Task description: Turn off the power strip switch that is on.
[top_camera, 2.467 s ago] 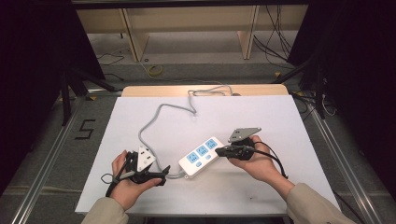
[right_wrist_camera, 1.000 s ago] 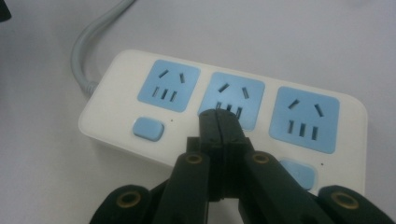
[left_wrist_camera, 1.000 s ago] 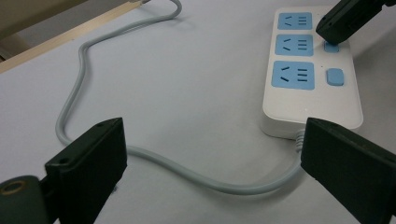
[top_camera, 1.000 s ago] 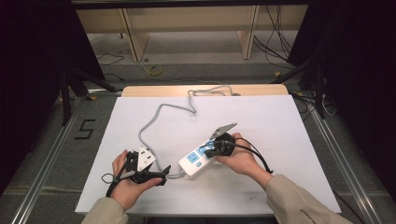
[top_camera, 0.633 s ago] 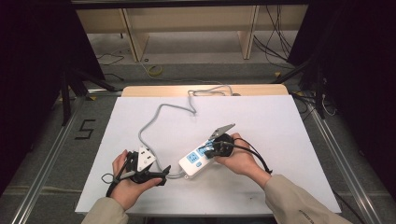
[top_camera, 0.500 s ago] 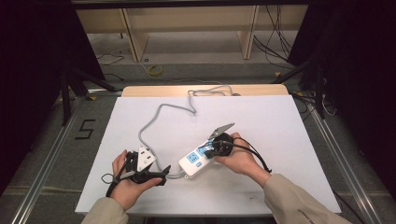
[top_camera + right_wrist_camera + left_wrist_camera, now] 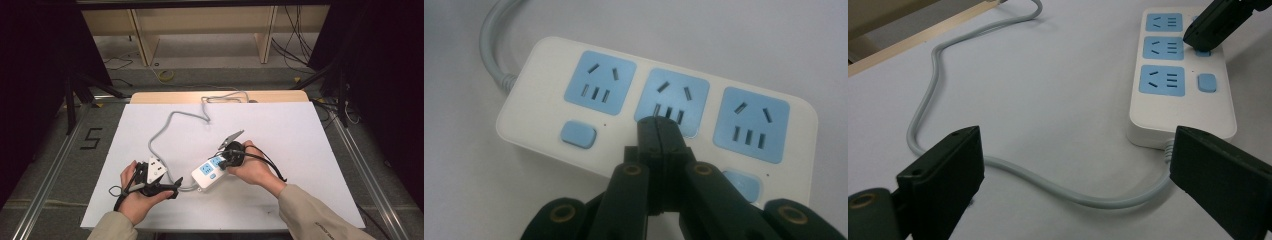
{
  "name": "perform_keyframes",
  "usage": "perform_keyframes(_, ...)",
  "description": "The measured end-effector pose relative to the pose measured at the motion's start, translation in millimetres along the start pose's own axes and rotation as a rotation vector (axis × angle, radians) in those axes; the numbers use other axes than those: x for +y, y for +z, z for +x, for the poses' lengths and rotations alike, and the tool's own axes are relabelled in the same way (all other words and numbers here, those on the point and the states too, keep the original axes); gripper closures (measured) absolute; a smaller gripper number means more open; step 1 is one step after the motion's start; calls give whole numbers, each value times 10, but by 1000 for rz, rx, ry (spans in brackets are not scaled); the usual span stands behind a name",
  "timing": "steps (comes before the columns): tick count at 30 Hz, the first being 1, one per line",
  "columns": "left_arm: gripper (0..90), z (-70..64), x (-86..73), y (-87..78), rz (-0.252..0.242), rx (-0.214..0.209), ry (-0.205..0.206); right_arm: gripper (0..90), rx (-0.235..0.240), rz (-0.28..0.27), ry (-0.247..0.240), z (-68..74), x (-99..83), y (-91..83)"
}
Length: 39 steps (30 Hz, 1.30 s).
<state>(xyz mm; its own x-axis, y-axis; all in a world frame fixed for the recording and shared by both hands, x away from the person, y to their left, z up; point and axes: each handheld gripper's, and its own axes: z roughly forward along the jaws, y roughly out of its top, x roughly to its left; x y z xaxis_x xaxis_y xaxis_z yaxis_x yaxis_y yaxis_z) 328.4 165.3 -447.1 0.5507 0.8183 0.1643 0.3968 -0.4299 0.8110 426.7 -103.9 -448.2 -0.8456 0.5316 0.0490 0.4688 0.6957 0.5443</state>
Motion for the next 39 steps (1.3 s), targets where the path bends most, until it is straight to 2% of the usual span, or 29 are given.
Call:
perform_keyframes(15, 69, -7, 1, 11, 7, 2, 2, 900, 22, -11, 27, -30, -21, -4)
perform_keyframes(39, 69, -8, 1, 12, 6, 5, 3, 900, 24, -13, 23, -37, -19, -4)
